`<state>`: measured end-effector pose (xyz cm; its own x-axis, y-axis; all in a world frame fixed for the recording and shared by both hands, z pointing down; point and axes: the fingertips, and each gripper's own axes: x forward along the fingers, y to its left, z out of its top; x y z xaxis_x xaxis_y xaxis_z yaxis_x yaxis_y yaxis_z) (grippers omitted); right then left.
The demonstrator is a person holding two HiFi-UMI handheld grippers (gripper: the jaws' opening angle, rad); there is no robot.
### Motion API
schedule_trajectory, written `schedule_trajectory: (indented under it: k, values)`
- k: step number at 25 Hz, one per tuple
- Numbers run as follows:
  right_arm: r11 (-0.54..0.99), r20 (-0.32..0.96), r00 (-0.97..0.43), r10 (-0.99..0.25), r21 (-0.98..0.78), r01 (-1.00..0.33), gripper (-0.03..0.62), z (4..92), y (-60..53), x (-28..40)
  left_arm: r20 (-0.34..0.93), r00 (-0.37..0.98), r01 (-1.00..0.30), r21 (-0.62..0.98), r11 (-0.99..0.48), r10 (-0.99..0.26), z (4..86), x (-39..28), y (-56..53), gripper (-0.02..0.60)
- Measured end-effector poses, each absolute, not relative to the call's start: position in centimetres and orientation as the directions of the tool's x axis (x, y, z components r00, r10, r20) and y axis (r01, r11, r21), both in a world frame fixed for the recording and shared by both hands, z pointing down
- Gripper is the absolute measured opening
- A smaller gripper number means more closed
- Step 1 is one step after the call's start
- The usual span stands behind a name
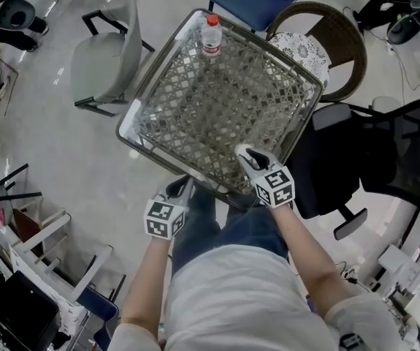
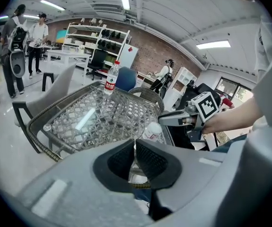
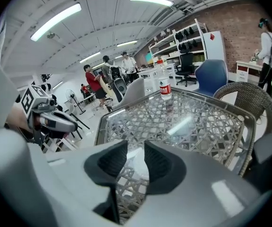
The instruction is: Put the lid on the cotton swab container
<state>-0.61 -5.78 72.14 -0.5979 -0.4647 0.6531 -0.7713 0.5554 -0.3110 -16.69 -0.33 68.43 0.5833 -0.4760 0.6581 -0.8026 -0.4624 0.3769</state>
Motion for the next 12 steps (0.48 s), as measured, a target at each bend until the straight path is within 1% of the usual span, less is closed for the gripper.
schedule_trajectory:
  k: [4,9,12]
  values:
    - [0.558,0.616,-0.625,-0.48,-0.336,-0.759,0.089,69.6,-6.7,-0.7,0.631,0.588,-0.8,0.364,-0.476,-0.506,66.8,-16.6,-1.7,0.009]
    - [0.557,0.581,-0.643,-0.499,-0.354,-0.752,0.027,66.0,-7.3,-0.2,0.583,0.617,-0.781,0.374,-0.5,-0.528,64.1,-15.9,-3.3,0.009]
    - [0.56,0.56,-0.651,-0.513,-0.356,-0.748,0.008,63.9,-7.7,0.1,0.559,0.632,-0.768,0.356,-0.533,-0.537,62.3,-15.1,-4.3,0.009]
